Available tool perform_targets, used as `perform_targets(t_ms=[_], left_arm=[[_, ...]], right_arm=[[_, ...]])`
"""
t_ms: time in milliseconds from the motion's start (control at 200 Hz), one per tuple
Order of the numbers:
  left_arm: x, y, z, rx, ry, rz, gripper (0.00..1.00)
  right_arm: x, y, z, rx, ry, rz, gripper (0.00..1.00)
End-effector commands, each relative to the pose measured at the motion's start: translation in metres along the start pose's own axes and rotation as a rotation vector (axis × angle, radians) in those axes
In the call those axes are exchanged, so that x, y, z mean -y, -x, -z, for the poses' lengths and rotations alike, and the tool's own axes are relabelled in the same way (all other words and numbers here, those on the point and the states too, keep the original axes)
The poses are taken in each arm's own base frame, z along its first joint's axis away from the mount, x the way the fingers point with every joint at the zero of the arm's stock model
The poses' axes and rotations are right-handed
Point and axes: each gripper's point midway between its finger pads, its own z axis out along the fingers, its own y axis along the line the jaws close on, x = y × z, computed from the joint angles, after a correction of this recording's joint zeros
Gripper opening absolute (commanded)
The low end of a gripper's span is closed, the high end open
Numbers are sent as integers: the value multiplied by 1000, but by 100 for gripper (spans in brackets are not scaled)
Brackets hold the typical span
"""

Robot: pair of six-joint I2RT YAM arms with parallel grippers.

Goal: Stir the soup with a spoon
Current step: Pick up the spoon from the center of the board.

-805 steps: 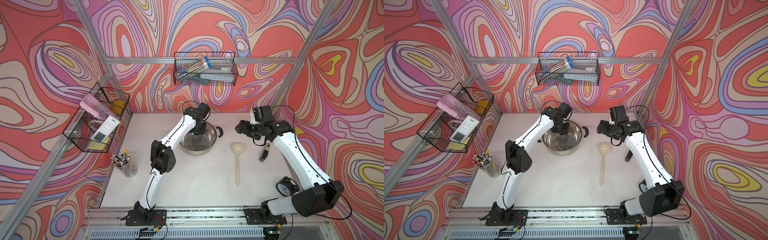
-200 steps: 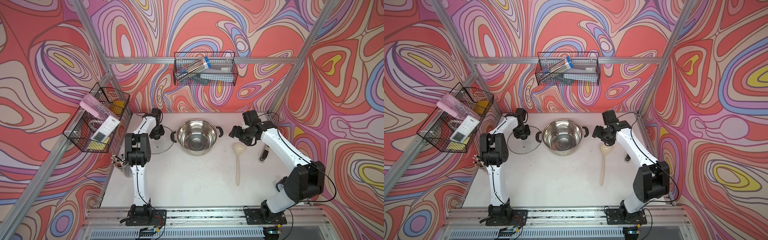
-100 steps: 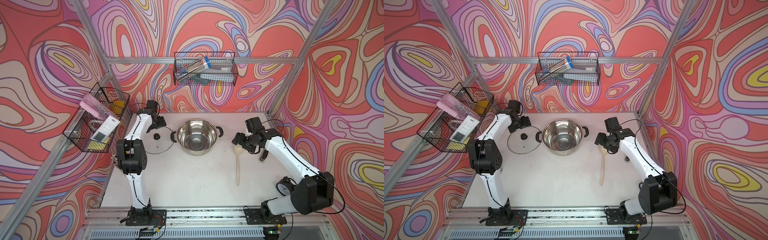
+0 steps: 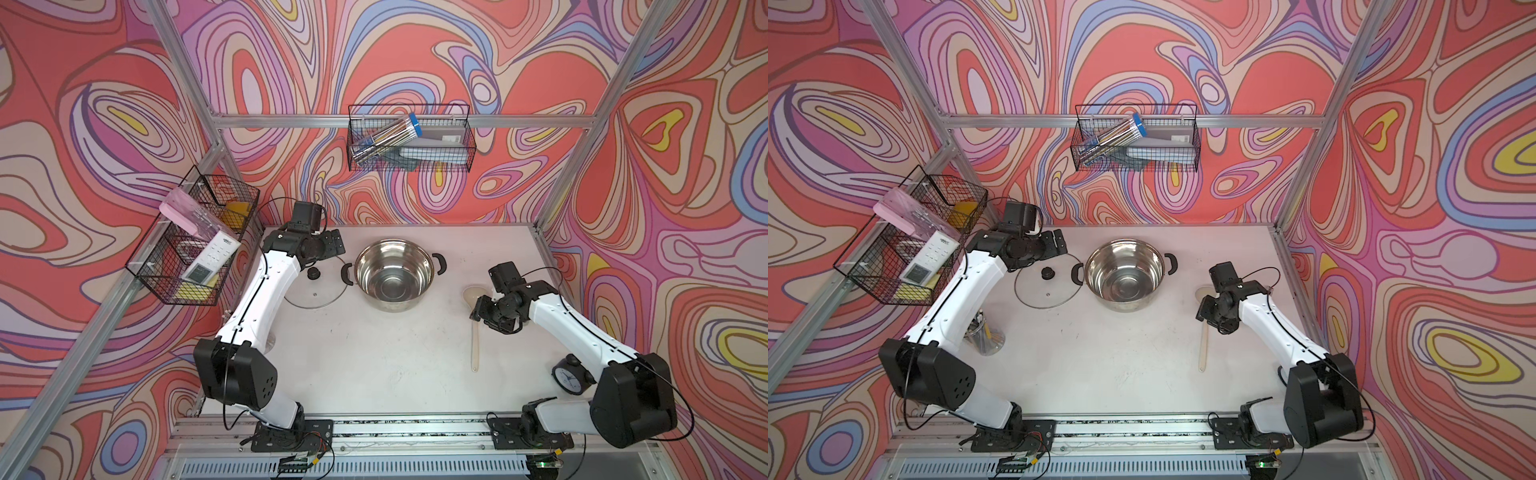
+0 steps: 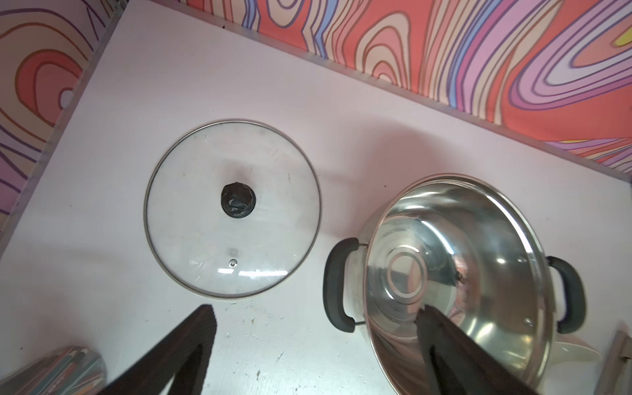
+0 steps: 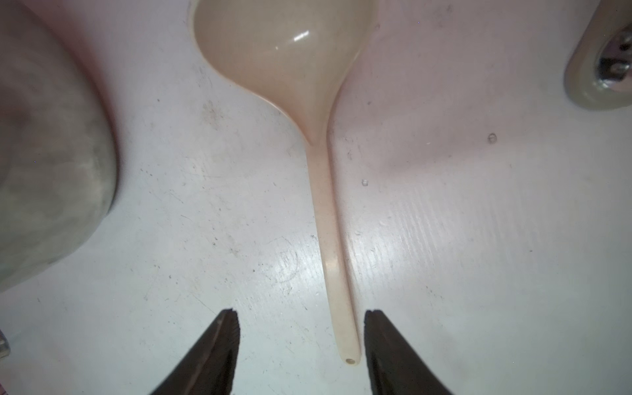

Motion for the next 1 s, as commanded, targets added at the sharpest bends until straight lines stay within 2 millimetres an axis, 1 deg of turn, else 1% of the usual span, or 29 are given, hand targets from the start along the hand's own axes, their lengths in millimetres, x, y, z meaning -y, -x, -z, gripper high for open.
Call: perform_targets(t_ms=[0, 95, 195, 290, 376, 496, 626, 861, 997], left_arm=[[30, -2, 35, 59, -171, 34, 95], [51, -13, 58, 71, -300, 45, 95], [68, -29, 77, 64, -415, 34, 95], [71, -39, 90, 54, -466, 51, 95], [69, -47, 98, 55, -488, 69, 95], [62, -54, 103, 62, -484, 86, 96], [58, -55, 106, 72, -478, 91, 96], [63, -54, 102, 62, -491, 102, 97], [68, -51, 99, 59, -510, 115, 97]], right_arm=[[-2, -5, -5, 1, 28, 0, 55], [0, -11, -16, -24, 35, -3, 50], [1, -14, -27, -43, 33, 6, 44], [2, -13, -36, -50, 22, 17, 39], [7, -13, -43, -59, -7, 26, 38], [12, -16, -53, -72, -25, 30, 37], [15, -19, -62, -83, -33, 28, 36], [15, -18, -74, -94, -35, 26, 35], [16, -18, -81, -101, -37, 17, 33]])
